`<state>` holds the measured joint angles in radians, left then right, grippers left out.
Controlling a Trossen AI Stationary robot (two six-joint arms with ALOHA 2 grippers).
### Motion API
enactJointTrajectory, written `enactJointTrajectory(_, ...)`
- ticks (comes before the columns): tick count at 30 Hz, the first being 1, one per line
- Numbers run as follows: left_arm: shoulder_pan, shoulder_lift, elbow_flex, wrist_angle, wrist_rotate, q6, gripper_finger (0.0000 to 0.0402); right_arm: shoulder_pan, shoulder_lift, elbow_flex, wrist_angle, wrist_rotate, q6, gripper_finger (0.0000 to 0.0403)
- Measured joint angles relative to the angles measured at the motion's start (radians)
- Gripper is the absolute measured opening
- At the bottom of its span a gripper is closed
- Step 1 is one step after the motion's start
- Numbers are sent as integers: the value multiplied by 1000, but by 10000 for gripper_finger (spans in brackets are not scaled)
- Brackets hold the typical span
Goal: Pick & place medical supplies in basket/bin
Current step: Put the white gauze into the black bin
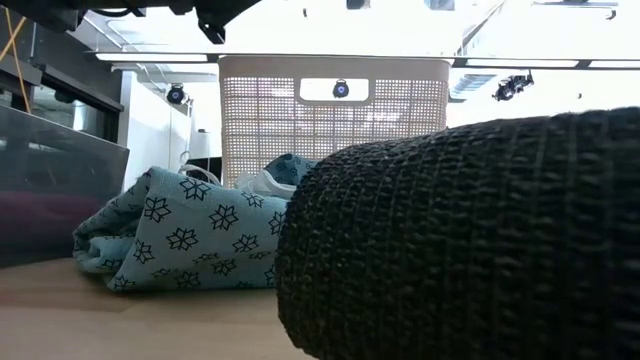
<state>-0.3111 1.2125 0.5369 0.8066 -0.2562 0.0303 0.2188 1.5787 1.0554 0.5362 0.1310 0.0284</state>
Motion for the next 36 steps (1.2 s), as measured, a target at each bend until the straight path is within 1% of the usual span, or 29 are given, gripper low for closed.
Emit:
enactJointTrajectory(8,44,0,0,19,4,0,218,0,0,0,43,-1,-22,80)
enactJointTrajectory(13,64,0,0,42,70,0,218,-16,0,0,61,-5,-29,80)
enactJointTrajectory(18,68,0,1,72,72,3,218,-26,0,0,76,-13,-29,80)
enactJointTrajectory(29,74,0,1,105,78,78,218,-43,0,0,113,-41,-26,80)
enactJointTrajectory(36,82,0,2,118,85,78,218,-45,0,0,128,-57,-3,80)
